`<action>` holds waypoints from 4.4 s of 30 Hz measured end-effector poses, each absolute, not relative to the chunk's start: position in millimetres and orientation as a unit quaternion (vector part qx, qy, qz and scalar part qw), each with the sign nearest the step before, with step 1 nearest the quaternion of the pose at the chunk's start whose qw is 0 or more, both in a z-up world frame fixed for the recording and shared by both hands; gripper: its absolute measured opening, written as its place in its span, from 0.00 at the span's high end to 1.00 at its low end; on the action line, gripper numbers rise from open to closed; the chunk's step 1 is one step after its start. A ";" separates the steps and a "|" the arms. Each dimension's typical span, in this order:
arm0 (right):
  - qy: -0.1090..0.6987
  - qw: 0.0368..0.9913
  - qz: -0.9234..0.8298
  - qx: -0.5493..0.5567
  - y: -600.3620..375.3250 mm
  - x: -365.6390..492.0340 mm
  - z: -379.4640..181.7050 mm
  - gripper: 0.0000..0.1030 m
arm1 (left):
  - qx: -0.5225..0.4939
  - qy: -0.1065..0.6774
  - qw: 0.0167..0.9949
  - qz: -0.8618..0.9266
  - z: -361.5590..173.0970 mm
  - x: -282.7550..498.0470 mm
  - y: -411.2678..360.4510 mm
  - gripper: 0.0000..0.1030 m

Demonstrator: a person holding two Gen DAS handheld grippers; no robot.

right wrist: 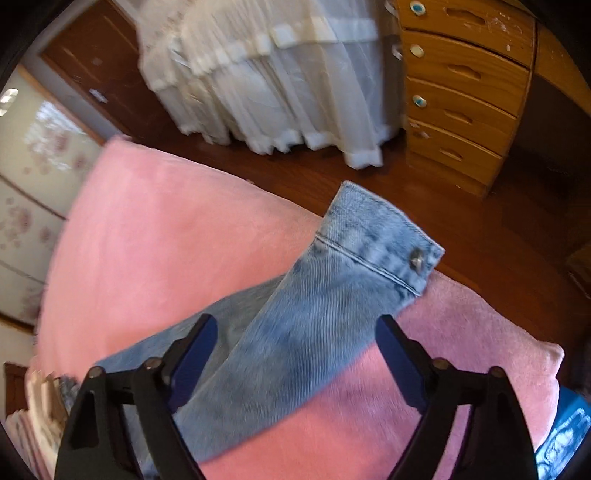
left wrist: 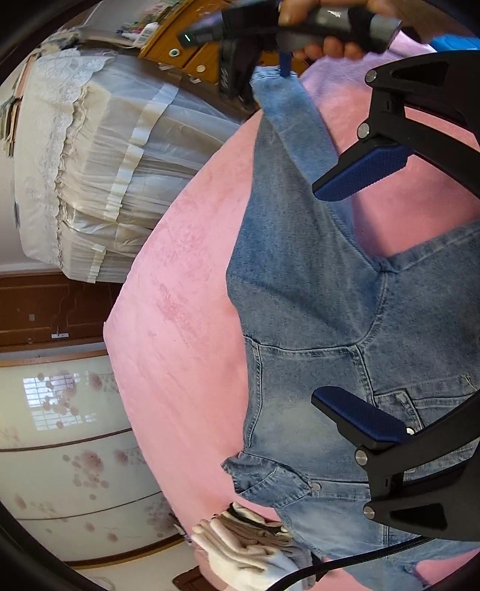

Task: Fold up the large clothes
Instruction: 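Reach the right tool to the jacket sleeve cuff and close on it, then lift the sleeve cuff with the right tool and fold it across the jacket front, then open the right tool to release the sleeve on the jacket front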

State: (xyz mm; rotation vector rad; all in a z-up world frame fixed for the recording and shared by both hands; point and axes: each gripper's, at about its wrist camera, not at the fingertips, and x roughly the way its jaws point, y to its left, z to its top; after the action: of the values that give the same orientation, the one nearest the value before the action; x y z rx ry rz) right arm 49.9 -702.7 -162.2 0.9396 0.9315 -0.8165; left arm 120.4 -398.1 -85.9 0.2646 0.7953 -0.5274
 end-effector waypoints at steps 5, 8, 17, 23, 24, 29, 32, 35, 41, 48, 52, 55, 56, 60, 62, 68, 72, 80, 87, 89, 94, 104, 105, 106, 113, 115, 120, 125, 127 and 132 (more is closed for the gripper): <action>0.472 0.668 -0.415 0.398 -710.8 71.8 -187.2 0.25 | 0.108 0.400 0.877 -0.244 -89.3 133.9 -393.3 0.03; 0.459 0.678 -0.417 0.394 -710.7 62.4 -185.7 0.61 | 0.107 0.407 0.876 -0.235 -93.9 138.7 -386.1 0.03; 0.394 0.727 -0.343 0.446 -688.6 -21.2 -172.0 0.94 | 0.073 0.440 0.865 -0.230 -107.6 138.7 -356.4 0.03; 0.371 0.722 -0.307 0.496 -674.6 -77.6 -191.7 0.87 | 0.078 0.450 0.859 -0.233 -116.5 126.3 -345.6 0.03; 0.368 0.724 -0.304 0.498 -676.2 -76.6 -194.2 0.86 | 0.080 0.449 0.859 -0.233 -116.5 124.7 -344.3 0.03; 0.344 0.718 -0.303 0.523 -685.7 -71.7 -189.5 0.58 | 0.077 0.438 0.864 -0.236 -107.6 117.8 -337.1 0.03; 0.328 0.704 -0.315 0.546 -697.1 -65.1 -193.5 0.50 | 0.074 0.431 0.867 -0.238 -101.9 115.5 -333.5 0.03; 0.324 0.695 -0.335 0.547 -702.4 -55.5 -197.1 0.52 | 0.074 0.431 0.868 -0.234 -99.0 115.6 -328.6 0.03; 0.296 0.797 -0.335 0.405 -656.3 -12.6 -124.9 0.97 | 0.051 0.431 0.876 -0.208 -86.3 125.3 -291.0 0.03; 0.247 0.923 -0.151 0.252 -517.9 85.8 -33.7 0.97 | 0.003 0.414 0.899 -0.142 -72.1 140.7 -209.2 0.03; 0.305 0.941 -0.042 0.142 -407.8 158.2 -52.4 0.94 | -0.026 0.420 0.899 -0.118 -76.8 157.9 -165.5 0.03; 0.376 0.924 -0.014 0.069 -347.4 190.7 -100.2 0.91 | -0.041 0.428 0.895 -0.119 -88.8 170.3 -139.9 0.03; 0.403 0.914 -0.008 0.051 -332.6 198.8 -122.6 0.86 | -0.043 0.430 0.894 -0.120 -91.8 172.9 -136.0 0.03; 0.471 0.881 -0.026 0.016 -310.8 201.7 -178.8 0.84 | -0.050 0.460 0.872 -0.160 -117.3 186.9 -131.0 0.03; 0.465 0.884 -0.013 0.037 -319.4 185.4 -173.1 0.72 | -0.069 0.478 0.854 -0.195 -130.1 196.4 -131.5 0.03; 0.408 0.911 -0.015 0.057 -346.3 119.4 -135.0 0.37 | -0.150 0.526 0.785 -0.290 -164.6 221.8 -155.9 0.03; 0.388 0.917 -0.026 0.091 -360.9 91.3 -123.8 0.37 | -0.188 0.554 0.743 -0.325 -189.3 231.8 -181.2 0.08; 0.400 0.903 -0.026 0.152 -370.4 78.3 -143.6 0.37 | -0.261 0.579 0.696 -0.335 -235.6 242.5 -208.6 0.23; 0.416 0.893 -0.030 0.172 -374.9 74.9 -162.2 0.38 | -0.263 0.590 0.672 -0.361 -251.0 251.0 -246.2 0.55; 0.417 0.891 -0.040 0.176 -377.8 72.4 -164.0 0.37 | -0.249 0.601 0.675 -0.348 -252.2 254.1 -257.2 0.80; 0.419 0.883 -0.081 0.196 -401.6 68.3 -168.9 0.37 | -0.179 0.570 0.727 -0.339 -198.7 254.7 -285.5 0.86; 0.431 0.869 -0.122 0.211 -439.2 133.5 -179.6 0.77 | -0.087 0.405 0.851 -0.322 -12.1 282.3 -278.6 0.86; 0.445 0.867 -0.131 0.183 -433.2 144.7 -180.4 0.80 | -0.082 0.394 0.861 -0.312 -2.5 285.5 -270.0 0.86; 0.443 0.869 -0.140 0.168 -429.7 147.0 -179.6 0.80 | -0.077 0.380 0.872 -0.299 6.3 289.6 -259.1 0.86; 0.431 0.880 -0.195 0.044 -390.7 141.0 -184.7 0.81 | -0.073 0.383 0.887 -0.249 -31.2 291.7 -159.0 0.86; 0.439 0.876 -0.197 0.036 -387.9 136.2 -191.2 0.81 | -0.067 0.415 0.878 -0.229 -75.0 289.3 -136.8 0.86; 0.447 0.873 -0.191 0.036 -388.0 127.6 -200.2 0.81 | -0.074 0.500 0.842 -0.189 -179.9 267.3 -96.8 0.86; 0.460 0.869 -0.175 0.052 -391.5 132.8 -191.4 0.77 | -0.108 0.544 0.808 -0.198 -224.1 257.5 -71.5 0.80; 0.466 0.868 -0.154 0.073 -392.1 126.7 -182.5 0.68 | -0.127 0.544 0.802 -0.212 -218.0 259.6 -61.4 0.66; 0.455 0.881 -0.061 0.115 -393.5 100.9 -149.4 0.54 | -0.157 0.511 0.797 -0.281 -177.7 270.8 -51.7 0.42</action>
State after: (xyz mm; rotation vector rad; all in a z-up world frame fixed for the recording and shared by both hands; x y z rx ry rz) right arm 100.9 -393.5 -149.4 0.2390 0.9480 -0.1275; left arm 270.8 -51.7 -177.7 -0.3362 1.0963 -0.6035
